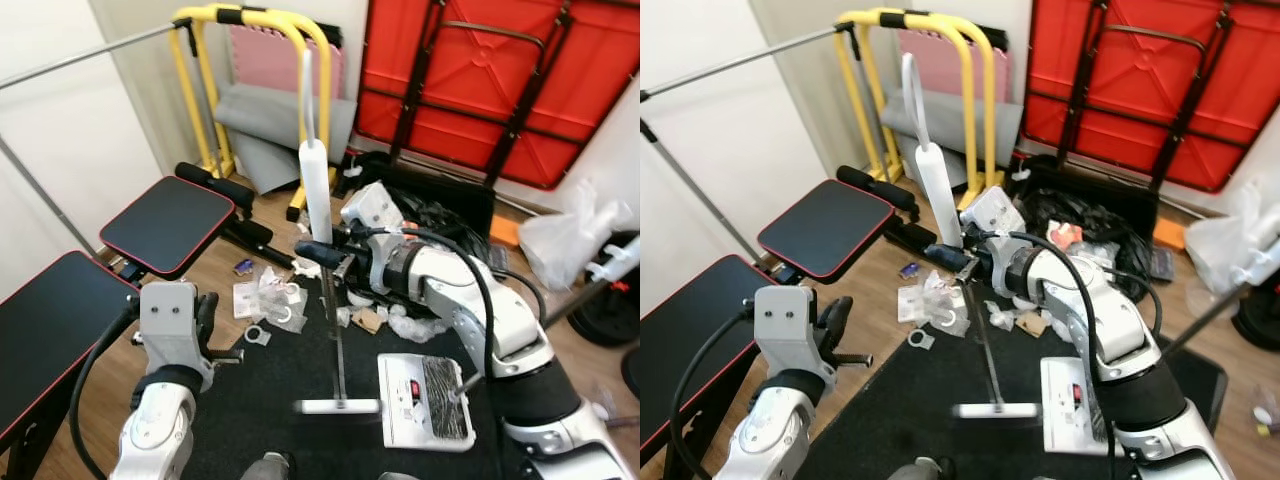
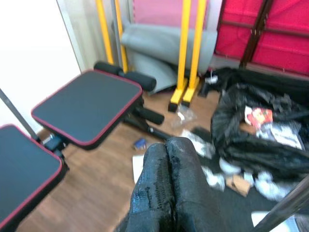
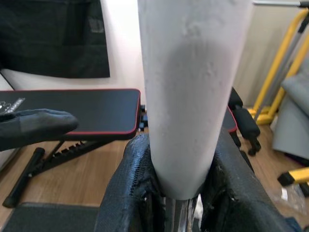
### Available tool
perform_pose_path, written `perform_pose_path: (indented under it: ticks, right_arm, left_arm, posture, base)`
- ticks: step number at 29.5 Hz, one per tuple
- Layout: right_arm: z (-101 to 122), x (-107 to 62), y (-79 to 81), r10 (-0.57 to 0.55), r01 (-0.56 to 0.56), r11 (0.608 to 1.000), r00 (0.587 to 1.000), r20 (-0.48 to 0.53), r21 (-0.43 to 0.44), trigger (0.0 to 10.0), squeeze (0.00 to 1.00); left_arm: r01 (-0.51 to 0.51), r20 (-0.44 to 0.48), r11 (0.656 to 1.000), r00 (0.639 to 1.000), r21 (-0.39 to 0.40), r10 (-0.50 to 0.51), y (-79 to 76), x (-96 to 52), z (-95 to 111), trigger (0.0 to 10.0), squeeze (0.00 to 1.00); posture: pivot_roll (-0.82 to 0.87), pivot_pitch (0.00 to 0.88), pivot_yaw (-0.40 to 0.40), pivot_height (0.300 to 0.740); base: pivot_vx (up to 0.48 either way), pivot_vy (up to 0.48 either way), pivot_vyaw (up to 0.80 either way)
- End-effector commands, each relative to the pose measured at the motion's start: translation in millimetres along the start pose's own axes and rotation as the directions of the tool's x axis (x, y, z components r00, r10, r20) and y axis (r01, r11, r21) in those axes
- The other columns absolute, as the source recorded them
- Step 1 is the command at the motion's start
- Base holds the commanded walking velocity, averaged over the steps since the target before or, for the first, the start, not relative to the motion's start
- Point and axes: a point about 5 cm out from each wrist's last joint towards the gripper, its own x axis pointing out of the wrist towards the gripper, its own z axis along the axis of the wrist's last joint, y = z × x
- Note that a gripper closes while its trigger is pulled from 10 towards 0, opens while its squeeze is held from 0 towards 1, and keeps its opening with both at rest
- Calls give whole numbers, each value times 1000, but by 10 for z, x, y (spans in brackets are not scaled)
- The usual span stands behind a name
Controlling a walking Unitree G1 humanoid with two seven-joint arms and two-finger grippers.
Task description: Sweep floor
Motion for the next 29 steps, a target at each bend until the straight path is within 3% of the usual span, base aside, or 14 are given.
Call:
perform_pose_path:
  ticks: [1,21,29]
  right_arm:
    - [46,17,19,3,-2,1000,999,33,-29,10000,0]
    - [-130,68,-6,-60,60,998,998,9,-14,10000,0]
    - [-254,36,-158,-201,201,979,979,-32,16,10000,0]
  left_arm:
    - [17,-1,1000,1000,14,-17,-4,24,-22,10000,0]
    - [2,36,999,999,46,-4,63,201,-17,10000,0]
    - [39,42,998,998,51,-42,35,203,-24,10000,0]
  posture:
    - [-98,15,-35,740]
    - [-94,0,-23,740]
    - [-82,0,-26,740]
  base:
    - [0,0,800]
    - [0,0,800]
    - [0,0,800]
